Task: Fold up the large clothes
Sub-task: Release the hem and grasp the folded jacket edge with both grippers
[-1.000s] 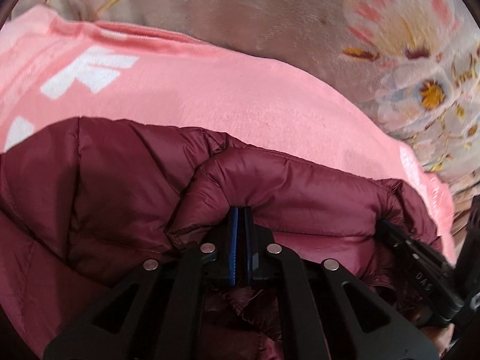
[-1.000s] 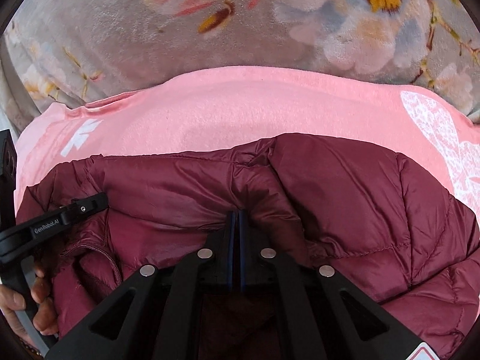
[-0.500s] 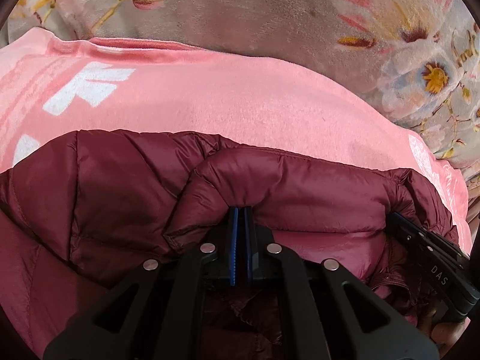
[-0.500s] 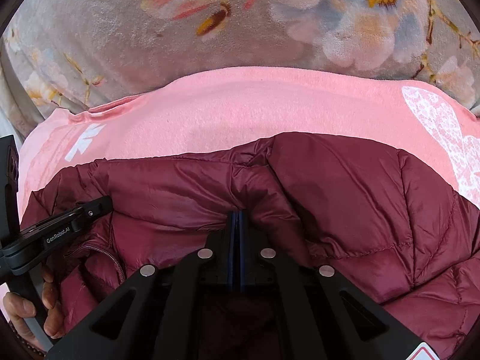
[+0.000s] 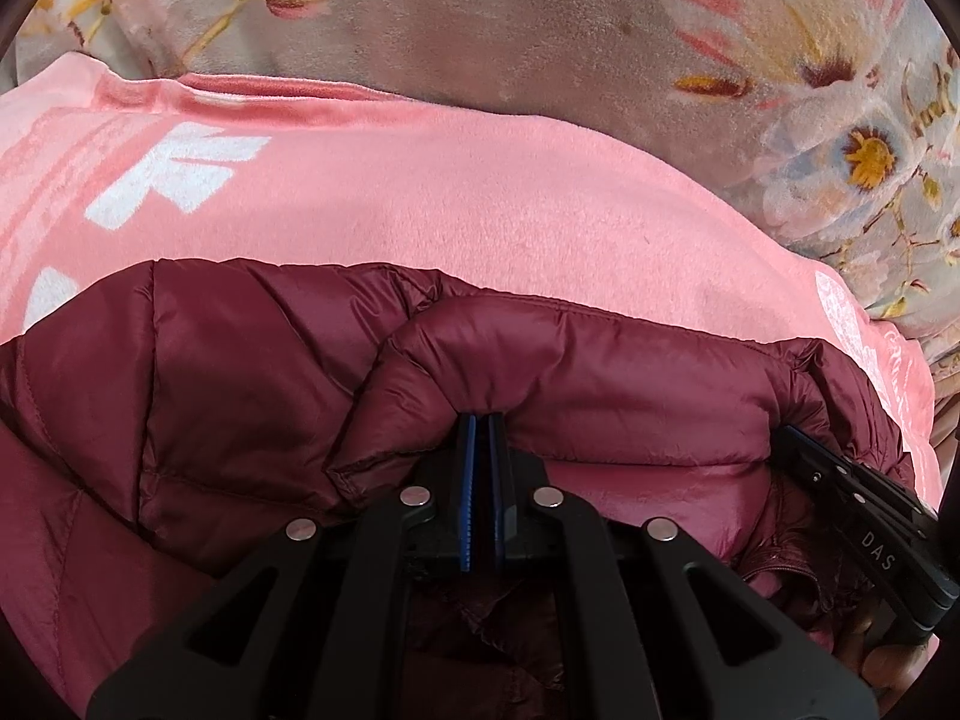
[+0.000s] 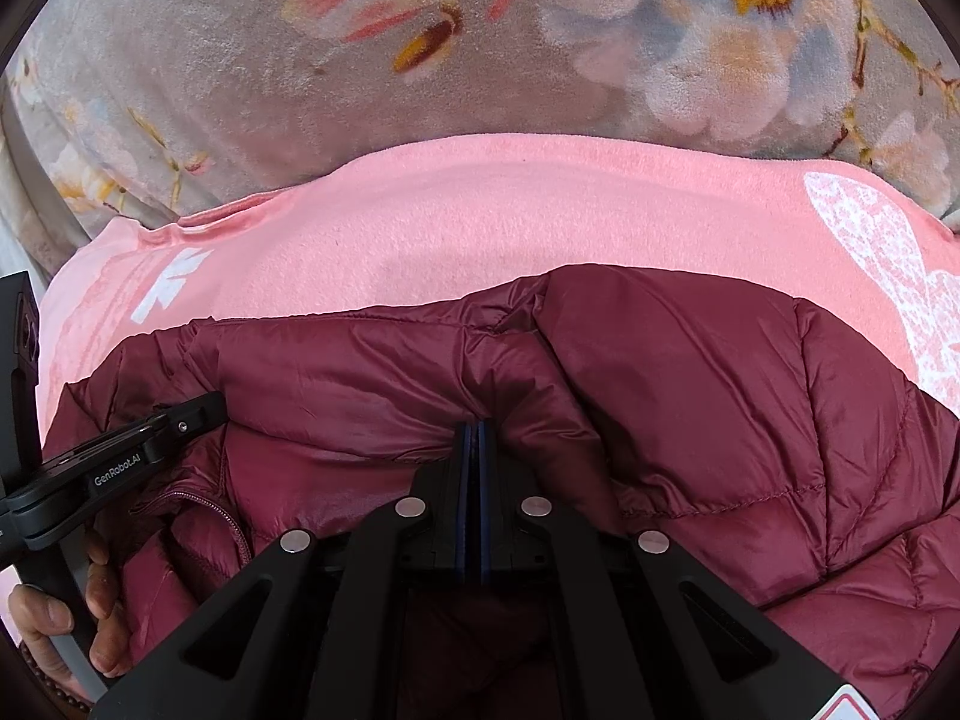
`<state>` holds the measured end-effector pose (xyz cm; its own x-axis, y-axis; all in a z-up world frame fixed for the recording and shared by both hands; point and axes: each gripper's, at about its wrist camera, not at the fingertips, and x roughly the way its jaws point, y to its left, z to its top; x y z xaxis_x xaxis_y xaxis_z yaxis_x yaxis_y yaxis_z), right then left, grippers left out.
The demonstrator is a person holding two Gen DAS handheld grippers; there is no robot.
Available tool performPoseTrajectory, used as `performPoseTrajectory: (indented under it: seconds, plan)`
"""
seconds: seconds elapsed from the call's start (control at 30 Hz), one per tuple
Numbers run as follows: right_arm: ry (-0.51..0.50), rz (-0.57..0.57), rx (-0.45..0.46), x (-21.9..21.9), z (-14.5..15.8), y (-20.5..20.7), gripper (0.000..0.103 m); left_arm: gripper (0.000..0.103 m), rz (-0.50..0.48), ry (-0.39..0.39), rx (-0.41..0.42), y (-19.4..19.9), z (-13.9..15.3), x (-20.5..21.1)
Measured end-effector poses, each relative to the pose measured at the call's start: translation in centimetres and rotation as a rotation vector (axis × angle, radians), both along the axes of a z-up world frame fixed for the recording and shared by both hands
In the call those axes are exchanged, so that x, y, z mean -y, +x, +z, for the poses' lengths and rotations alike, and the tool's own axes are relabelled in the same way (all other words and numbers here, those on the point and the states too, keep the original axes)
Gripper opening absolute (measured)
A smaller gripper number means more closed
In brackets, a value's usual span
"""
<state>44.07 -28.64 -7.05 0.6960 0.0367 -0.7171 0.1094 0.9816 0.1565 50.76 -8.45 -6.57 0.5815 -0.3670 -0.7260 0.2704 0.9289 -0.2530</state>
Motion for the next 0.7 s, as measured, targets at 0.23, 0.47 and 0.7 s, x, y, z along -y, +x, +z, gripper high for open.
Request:
performPoseTrajectory:
  seconds: [0.23,0.47,0.7]
  plan:
    - [0.072,0.001,0.007,0.8,-0.1,0.1,0.0,0.004,0.007,-0.031,-0.006,0.3,-0.1,-0.4]
    - [0.167,-0.014,-0.01,1.1,2.0,-5.1,0.018,0.007,0.027,-0.13,-0.047,-5.5,2.1,-3.9]
    - [0.126,0.0,0.063,2.5,5.5,-28.6,0.065,0.065,0.001,-0.095,0.006,-22.5,5.2,-15.7]
